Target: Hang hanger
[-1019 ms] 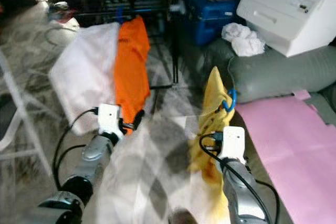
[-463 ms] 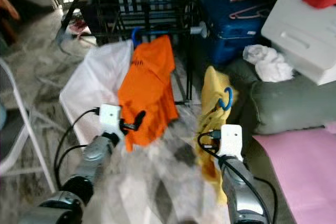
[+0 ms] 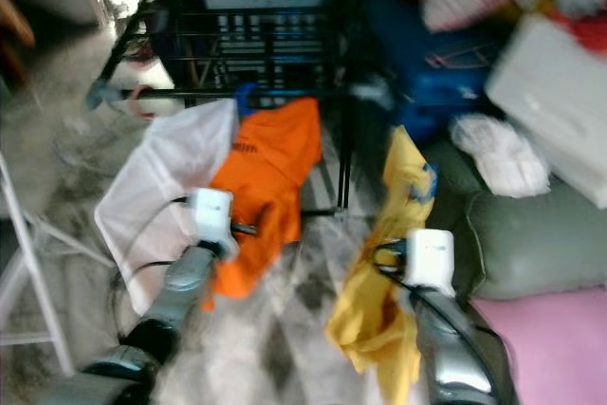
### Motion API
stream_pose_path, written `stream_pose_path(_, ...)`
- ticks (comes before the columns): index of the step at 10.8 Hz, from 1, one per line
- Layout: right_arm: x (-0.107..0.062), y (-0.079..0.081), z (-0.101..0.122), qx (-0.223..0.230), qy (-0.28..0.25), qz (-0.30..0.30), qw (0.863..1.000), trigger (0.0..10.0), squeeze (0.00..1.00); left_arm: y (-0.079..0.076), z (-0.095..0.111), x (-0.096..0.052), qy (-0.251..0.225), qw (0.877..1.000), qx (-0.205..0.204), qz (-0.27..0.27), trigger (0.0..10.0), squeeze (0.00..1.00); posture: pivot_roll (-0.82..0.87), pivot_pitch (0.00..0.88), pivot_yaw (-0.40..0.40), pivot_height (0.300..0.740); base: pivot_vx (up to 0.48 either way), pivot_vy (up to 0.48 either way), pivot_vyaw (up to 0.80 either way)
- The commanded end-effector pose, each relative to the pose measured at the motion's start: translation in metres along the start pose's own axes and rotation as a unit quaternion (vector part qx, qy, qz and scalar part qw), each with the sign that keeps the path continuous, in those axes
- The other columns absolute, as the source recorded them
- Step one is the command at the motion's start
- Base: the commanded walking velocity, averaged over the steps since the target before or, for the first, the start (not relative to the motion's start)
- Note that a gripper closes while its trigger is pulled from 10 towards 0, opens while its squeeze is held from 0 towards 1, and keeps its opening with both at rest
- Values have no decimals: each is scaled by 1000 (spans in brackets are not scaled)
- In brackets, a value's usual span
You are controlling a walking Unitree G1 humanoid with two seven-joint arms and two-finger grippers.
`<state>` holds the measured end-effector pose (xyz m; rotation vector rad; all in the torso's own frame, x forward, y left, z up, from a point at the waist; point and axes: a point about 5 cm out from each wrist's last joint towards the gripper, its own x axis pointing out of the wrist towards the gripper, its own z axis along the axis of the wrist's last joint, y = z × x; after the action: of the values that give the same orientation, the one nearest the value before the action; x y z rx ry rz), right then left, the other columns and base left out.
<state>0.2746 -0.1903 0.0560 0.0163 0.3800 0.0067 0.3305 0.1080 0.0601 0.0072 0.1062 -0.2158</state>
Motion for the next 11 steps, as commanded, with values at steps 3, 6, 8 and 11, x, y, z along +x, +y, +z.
stream_pose_path(3,15,18,10,-26,-6,51,998,10000,0,16,-8,-13,-7,999,-2,44,10000,0,-127,66,-78,740,0,0,0)
stream_pose_path(6,27,37,16,-20,-12,75,997,10000,0,30,-8,-21,-18,998,8,58,10000,0,-65,75,-71,740,0,0,0)
stream_pose_path(8,30,38,16,-16,-19,65,998,10000,0,34,-5,-23,-23,998,6,53,10000,0,-56,86,-65,740,309,0,0)
stream_pose_path(11,33,23,23,14,-32,-2,999,10000,0,28,-5,-21,-18,999,4,34,10000,0,-73,93,-51,740,426,0,-194)
